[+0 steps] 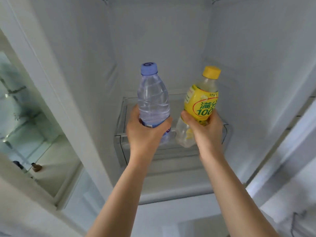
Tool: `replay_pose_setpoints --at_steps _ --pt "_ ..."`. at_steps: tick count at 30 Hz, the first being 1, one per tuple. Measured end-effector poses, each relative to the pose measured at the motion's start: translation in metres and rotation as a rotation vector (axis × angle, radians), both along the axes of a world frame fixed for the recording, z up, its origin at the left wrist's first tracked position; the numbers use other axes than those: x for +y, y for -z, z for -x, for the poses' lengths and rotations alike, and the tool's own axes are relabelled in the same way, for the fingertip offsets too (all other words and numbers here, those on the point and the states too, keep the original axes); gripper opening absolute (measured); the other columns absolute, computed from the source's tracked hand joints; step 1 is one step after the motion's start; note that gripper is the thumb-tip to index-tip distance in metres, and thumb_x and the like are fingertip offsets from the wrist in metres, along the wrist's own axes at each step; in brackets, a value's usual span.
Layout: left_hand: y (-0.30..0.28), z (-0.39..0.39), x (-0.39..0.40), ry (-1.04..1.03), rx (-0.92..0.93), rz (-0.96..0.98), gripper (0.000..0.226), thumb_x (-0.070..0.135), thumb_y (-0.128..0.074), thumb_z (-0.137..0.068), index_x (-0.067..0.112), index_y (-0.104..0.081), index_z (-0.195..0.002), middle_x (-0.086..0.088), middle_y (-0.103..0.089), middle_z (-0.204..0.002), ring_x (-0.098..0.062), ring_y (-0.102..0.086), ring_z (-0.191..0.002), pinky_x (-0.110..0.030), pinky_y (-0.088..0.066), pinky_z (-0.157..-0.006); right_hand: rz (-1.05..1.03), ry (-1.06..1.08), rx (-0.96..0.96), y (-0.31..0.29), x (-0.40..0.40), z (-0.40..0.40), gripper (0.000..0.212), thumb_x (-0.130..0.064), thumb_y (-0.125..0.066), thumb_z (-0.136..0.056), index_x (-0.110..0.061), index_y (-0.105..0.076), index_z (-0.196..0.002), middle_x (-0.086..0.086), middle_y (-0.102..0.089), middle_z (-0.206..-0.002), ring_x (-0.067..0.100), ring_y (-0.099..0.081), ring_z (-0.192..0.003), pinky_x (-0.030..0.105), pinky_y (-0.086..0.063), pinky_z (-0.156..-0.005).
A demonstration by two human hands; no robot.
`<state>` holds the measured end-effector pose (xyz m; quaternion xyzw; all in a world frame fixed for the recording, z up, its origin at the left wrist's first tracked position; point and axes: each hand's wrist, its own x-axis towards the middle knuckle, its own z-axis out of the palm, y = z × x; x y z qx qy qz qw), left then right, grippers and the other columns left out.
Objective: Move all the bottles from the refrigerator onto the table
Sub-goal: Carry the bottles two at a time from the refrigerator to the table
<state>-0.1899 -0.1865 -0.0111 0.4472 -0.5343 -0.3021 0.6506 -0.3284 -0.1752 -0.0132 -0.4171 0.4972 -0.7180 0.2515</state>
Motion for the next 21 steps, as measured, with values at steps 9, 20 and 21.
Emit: replay_pose_setpoints --at_steps 9,20,21 --pt "0.054 -0.037 0.127 0.173 -0.136 -0.142 0.042 0.024 -0.084 -0.055 0.025 -0.061 -0.09 0.005 -0.07 -0.085 -0.019 -0.068 -0.083 -0.041 -0.058 -0.074 -0.205 0.175 0.015 0.05 0.155 -0.025 0.032 -0.022 -0.086 -0.066 -0.019 -0.066 -0.091 -0.014 -0.07 -0.07 0.002 -0.063 -0.063 0.015 -0.048 -0.057" --pt "0.122 -0.015 0.261 0.469 -0.331 -0.34 0.053 0.03 -0.09 -0.054 0.033 -0.058 -0.097 0.016 -0.069 -0.088 0.001 -0.065 -0.078 -0.02 -0.056 -0.066 -0.527 0.344 -0.038 0.112 0.336 -0.007 0.038 -0.02 -0.09 -0.059 -0.021 -0.067 -0.089 -0.004 -0.073 -0.08 0.012 -0.069 -0.076 0.037 -0.059 -0.073" --pt "0.127 -0.009 0.272 0.501 -0.351 -0.344 0.054 0.027 -0.092 -0.057 0.032 -0.058 -0.099 0.016 -0.069 -0.089 0.002 -0.065 -0.079 -0.016 -0.055 -0.065 -0.556 0.363 -0.045 0.118 0.351 -0.003 0.04 -0.023 -0.09 -0.058 -0.021 -0.067 -0.091 -0.004 -0.073 -0.082 0.015 -0.07 -0.078 0.04 -0.059 -0.075"
